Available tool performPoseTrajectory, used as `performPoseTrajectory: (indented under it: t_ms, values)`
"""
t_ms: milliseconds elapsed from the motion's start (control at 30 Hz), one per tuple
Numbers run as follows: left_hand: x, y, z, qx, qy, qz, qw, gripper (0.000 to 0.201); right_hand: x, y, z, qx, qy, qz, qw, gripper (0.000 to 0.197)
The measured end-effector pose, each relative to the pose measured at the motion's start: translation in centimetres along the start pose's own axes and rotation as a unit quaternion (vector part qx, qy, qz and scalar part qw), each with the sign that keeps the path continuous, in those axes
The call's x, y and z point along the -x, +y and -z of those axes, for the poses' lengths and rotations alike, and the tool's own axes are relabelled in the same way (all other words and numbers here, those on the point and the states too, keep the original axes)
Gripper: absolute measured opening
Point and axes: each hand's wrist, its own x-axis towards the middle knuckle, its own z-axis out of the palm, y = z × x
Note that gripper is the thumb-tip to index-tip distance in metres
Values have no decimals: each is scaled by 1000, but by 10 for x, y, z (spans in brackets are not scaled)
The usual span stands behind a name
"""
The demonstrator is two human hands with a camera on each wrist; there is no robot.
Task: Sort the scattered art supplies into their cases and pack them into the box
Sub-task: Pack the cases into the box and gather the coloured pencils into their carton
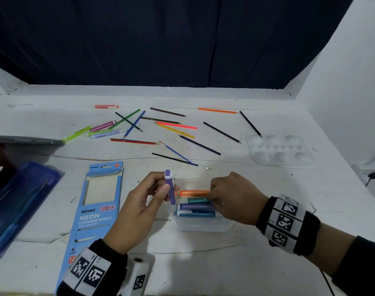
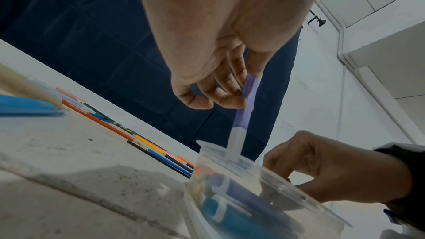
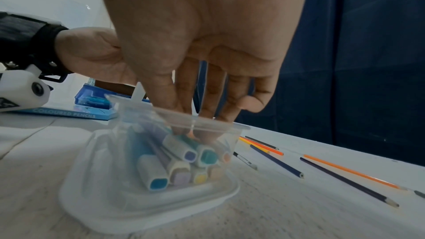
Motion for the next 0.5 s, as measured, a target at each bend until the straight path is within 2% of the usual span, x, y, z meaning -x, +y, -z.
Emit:
performPoseTrajectory:
  t_ms: [300, 433, 500]
  values:
    - [-3, 6, -2, -25, -11, -3, 1000, 24, -1, -2, -3, -2, 24, -27, 999, 27]
    - [-15, 12, -9, -102, -68, -53, 991, 24, 5, 6, 2, -52, 87, -52, 993, 22]
    - [-25, 10, -16, -178, -118, -91, 973, 25, 10, 14, 1, -77, 119, -66, 988, 20]
